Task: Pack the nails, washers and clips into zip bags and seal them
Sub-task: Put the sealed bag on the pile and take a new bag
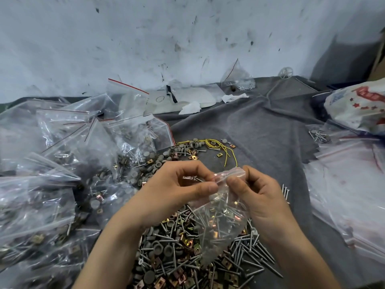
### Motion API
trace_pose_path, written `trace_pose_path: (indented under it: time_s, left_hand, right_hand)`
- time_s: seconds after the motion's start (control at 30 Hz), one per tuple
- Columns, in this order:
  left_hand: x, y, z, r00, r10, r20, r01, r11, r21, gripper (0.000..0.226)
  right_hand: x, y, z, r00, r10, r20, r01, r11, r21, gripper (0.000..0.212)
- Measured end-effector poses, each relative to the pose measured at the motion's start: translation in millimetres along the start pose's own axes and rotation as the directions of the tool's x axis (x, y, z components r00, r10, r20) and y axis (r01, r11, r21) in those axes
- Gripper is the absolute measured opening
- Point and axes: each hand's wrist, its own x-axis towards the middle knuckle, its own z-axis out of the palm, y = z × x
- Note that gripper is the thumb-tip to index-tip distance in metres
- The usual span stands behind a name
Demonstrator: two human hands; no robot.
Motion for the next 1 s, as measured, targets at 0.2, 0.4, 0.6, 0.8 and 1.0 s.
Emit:
trace_pose_path:
  time_s: [0.2, 0.4, 0.6, 0.8, 1.0]
  left_hand:
    - [-3.0, 6.1, 1.2, 0.995, 0.030, 0.095, -0.019, 0.993, -0.120, 0.017]
    - [-4.9, 3.7, 0.1, 0.981, 0.091, 0.169, -0.053, 0.975, -0.214, 0.031]
    - [-8.1, 4.9, -14.9, 0.993, 0.113, 0.045, -0.103, 0.978, -0.182, 0.018]
    - [-12.9, 1.9, -35.2, 0.951, 0.209, -0.229, -0.078, 0.876, 0.475, 0.013]
    - [-11.9, 0.8, -40.6, 0.938, 0.266, -0.220, -0.048, 0.731, 0.680, 0.001]
  right_hand:
    - [-5.7, 3.8, -5.2, 0.997, 0.005, -0.073, -0.003, 1.000, 0.022, 0.048]
    - [-8.9, 12.6, -3.3, 0.998, 0.039, -0.051, -0.035, 0.997, 0.075, 0.072]
    - [-6.4, 24.8, -16.5, 0.991, 0.094, -0.091, -0.114, 0.963, -0.245, 0.018]
    - [-3.5, 60.1, -18.6, 0.952, 0.064, 0.300, 0.241, 0.446, -0.862, 0.016]
    - [-2.8, 73.5, -14.3, 0.954, -0.033, 0.299, 0.290, 0.366, -0.884, 0.013]
